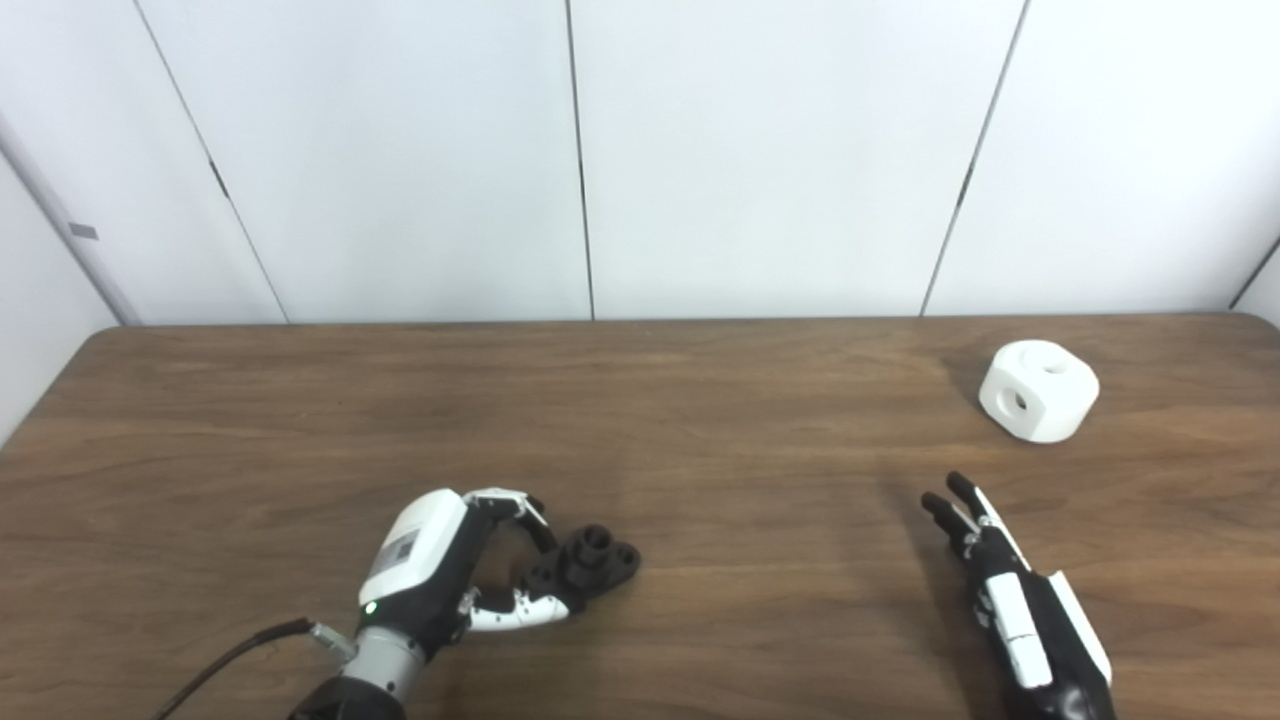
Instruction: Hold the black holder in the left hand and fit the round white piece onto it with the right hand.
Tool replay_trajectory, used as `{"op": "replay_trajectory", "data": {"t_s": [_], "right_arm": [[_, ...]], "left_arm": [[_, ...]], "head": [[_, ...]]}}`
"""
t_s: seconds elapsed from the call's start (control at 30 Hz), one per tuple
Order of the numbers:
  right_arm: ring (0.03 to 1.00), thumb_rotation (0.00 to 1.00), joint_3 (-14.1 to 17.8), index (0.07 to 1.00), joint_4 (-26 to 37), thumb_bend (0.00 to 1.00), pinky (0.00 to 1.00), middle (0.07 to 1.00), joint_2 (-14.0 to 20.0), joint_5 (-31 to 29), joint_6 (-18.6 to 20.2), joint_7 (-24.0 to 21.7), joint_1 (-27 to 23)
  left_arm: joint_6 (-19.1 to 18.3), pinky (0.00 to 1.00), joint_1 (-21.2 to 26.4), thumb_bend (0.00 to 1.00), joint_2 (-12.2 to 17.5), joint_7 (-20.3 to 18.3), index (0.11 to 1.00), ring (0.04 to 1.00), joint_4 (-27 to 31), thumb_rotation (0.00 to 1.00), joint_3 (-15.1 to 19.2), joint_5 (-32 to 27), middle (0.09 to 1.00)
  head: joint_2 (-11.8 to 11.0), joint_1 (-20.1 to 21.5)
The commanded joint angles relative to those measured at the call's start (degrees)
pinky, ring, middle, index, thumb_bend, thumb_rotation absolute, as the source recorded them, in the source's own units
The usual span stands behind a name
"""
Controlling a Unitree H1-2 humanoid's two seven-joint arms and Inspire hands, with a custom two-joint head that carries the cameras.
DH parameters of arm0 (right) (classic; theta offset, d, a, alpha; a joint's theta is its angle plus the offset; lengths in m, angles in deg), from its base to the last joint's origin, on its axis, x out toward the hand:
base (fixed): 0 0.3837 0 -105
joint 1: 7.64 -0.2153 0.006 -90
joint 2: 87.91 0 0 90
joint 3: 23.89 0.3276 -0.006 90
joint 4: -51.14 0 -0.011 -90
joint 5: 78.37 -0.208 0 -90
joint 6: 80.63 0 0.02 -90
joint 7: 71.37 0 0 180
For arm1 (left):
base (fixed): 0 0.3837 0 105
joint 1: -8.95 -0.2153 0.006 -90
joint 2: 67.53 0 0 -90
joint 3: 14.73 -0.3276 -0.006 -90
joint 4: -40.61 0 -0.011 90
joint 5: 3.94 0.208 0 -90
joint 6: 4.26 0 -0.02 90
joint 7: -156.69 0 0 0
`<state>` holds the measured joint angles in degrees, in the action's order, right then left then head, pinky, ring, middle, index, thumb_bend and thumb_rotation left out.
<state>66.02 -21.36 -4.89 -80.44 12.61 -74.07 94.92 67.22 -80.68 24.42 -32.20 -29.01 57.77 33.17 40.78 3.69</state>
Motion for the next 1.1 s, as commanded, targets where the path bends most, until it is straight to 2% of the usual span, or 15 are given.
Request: {"op": "replay_trajectory", "data": {"t_s": [0.0,0.13,0.47,0.83,1.07], "right_arm": [[0.963,0.97,-0.6,0.970,2.0,0.64,1.00,0.910,-1.1,-0.3,1.0,-0.5,0.3],[0.958,0.97,-0.5,0.973,2.0,0.63,1.00,0.905,-0.7,-0.3,0.6,-0.6,0.0],[0.945,0.98,-0.3,0.972,2.2,0.65,1.00,0.894,0.0,1.0,1.1,-0.6,-0.3],[0.951,0.96,0.0,0.975,2.8,0.67,1.00,0.896,-0.2,0.2,2.3,-0.7,-0.3],[0.953,0.97,-0.1,0.982,2.9,0.66,1.00,0.903,0.0,0.4,2.1,-0.7,-0.5]], "left_arm": [[1.4,0.74,-1.2,0.52,-0.7,-2.2,0.486,0.842,-0.7,0.05,-2.0,-0.6,0.759],[2.6,0.72,-1.5,0.52,-1.1,-2.0,0.486,0.836,-1.6,0.05,-2.4,-0.5,0.755],[4.4,0.74,-2.3,0.52,-1.5,-2.6,0.487,0.856,-2.4,0.05,-3.1,-0.3,0.771],[4.1,0.74,-2.2,0.52,-1.5,-3.0,0.487,0.855,-2.3,0.05,-2.7,0.6,0.772],[5.0,0.74,-2.4,0.52,-1.2,-4.1,0.488,0.868,-2.2,0.05,-4.3,1.3,0.783]], "head": [[0.1,0.1],[1.0,0.2],[1.5,-0.4],[1.8,-0.7],[2.4,-0.4]]}}
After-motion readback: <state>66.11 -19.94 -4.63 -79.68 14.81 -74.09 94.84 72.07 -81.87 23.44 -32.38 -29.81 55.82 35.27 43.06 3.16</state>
